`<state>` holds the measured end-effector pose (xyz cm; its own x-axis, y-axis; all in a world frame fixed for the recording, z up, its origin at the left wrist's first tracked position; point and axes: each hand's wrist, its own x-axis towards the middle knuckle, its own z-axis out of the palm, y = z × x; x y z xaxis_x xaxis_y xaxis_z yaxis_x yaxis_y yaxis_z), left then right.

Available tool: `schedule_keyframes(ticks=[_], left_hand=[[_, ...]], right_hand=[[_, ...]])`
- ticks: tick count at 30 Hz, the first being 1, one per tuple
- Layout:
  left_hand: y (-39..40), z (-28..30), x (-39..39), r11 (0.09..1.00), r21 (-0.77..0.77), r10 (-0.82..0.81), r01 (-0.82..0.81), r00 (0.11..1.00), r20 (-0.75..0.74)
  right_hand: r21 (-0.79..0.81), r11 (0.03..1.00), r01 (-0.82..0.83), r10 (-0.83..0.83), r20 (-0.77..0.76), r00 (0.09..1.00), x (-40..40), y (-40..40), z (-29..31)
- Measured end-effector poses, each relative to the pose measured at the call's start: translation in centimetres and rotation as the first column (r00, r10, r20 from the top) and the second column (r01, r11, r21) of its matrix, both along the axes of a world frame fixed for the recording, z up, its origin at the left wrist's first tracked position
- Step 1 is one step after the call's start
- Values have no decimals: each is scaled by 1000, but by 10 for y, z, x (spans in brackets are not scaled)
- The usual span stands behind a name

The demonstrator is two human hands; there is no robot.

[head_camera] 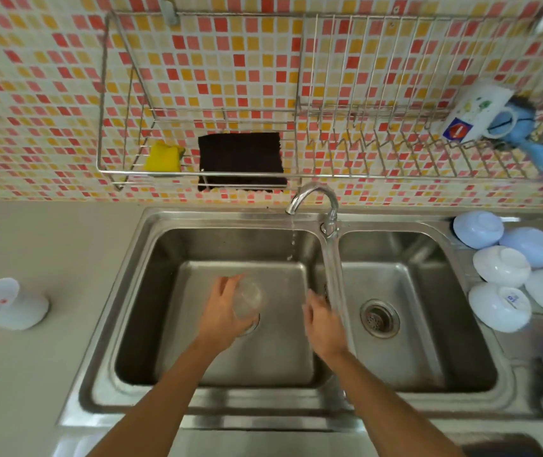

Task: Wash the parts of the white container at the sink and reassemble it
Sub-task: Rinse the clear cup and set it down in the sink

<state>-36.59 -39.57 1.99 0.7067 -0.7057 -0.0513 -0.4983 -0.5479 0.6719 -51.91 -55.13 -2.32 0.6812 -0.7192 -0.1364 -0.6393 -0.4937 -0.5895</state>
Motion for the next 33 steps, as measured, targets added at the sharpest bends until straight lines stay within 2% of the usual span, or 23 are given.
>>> schedule_keyframes(ticks=[3, 7, 10, 18, 23, 25, 28, 30, 33], left_hand=[[27, -16, -6, 988, 151, -25, 17, 998, 53], [54, -26, -17, 934, 352, -113, 52, 982, 154], [66, -29, -22, 885, 456, -200, 99, 964, 178], [74, -38, -20, 790, 599, -390, 131, 861, 326], [68, -31, -13, 696, 704, -545, 143, 743, 388], [67, -28, -11, 667, 729, -610, 157, 677, 412], [65, -30, -3, 620, 759, -720, 200, 530, 449], [63, -29, 1, 622, 756, -755, 204, 410, 511], [62, -21, 5, 653, 734, -738, 189, 375, 560]], right_hand=[[-17, 993, -121, 118, -119, 986, -23, 42, -23], [-24, 973, -230, 224, -153, 962, -36, 88, -30], [-17, 970, -242, 235, -183, 955, -38, 95, -31], [12, 963, -270, 266, -227, 937, -26, 90, -32], [10, 959, -283, 276, -263, 924, -25, 89, -34], [6, 956, -293, 284, -271, 920, -24, 88, -36], [13, 950, -313, 304, -278, 911, -21, 86, -38], [13, 947, -321, 313, -273, 910, -21, 85, -38], [-1, 950, -311, 302, -240, 923, -20, 85, -39]])
